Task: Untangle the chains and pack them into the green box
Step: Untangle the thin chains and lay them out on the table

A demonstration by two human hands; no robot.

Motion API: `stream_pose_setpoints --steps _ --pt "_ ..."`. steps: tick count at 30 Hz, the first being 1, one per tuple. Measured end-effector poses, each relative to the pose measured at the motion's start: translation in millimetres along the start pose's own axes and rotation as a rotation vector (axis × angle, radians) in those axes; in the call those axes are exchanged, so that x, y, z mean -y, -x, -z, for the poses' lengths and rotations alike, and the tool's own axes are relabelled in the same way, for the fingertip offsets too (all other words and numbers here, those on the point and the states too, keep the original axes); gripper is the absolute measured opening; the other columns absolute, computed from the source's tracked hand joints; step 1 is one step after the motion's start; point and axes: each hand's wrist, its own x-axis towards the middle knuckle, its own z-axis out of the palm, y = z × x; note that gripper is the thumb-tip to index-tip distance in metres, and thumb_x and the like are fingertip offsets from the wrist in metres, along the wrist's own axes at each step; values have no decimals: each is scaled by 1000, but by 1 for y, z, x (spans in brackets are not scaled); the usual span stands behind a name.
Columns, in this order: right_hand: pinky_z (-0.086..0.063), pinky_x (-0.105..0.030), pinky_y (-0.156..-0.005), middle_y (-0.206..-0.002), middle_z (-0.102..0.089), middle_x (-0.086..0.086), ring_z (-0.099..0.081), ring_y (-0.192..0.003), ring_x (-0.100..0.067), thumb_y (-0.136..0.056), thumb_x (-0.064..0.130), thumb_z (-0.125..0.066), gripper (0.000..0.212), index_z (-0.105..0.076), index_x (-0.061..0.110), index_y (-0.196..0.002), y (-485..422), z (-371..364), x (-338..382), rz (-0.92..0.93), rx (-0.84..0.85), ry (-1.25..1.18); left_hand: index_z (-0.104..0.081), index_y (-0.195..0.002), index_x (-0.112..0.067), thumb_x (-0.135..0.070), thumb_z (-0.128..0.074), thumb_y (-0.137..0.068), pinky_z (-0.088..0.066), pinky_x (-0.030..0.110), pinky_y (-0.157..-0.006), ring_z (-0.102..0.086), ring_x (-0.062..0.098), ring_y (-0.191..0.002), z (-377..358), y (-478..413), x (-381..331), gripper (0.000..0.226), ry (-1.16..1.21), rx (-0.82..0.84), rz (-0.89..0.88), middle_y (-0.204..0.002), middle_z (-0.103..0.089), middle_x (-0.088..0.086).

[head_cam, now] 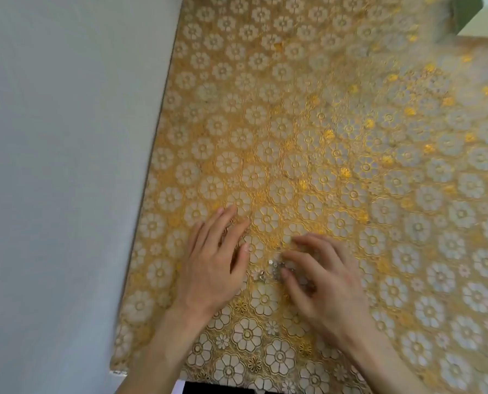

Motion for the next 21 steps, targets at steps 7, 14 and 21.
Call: stream_pose_setpoints --steps 7,14,21 --pt "-42 -42 -103 -123 -67 4 -55 -125 -23 -86 37 -74 14 -78 29 -97 4 -21 -8 95 -194 25 -43 -151 -28 -37 -41 -104 -12 42 -127 -15 10 -154 -11 7 6 47 -12 -71 -63 -164 -29 -5" --pt "-36 -30 -110 -115 -67 15 -52 -126 -8 -89 31 -71 7 -73 26 -93 10 -14 4 -34 -173 -222 -41 -151 -31 -38 -40 -105 -8 38 -127 -15 10 -154 -10 9 5 47 -11 -81 -51 -164 -28 -6" --pt "-53 -31 -85 -102 -72 16 -65 -106 -7 -94 26 -67 9 -66 34 -95 36 10 28 -186 -168 -481 -38 -152 -34 -40 -37 -106 -1 34 -126 -12 9 -155 -8 11 4 47 9 -78 -36 -165 -25 -7"
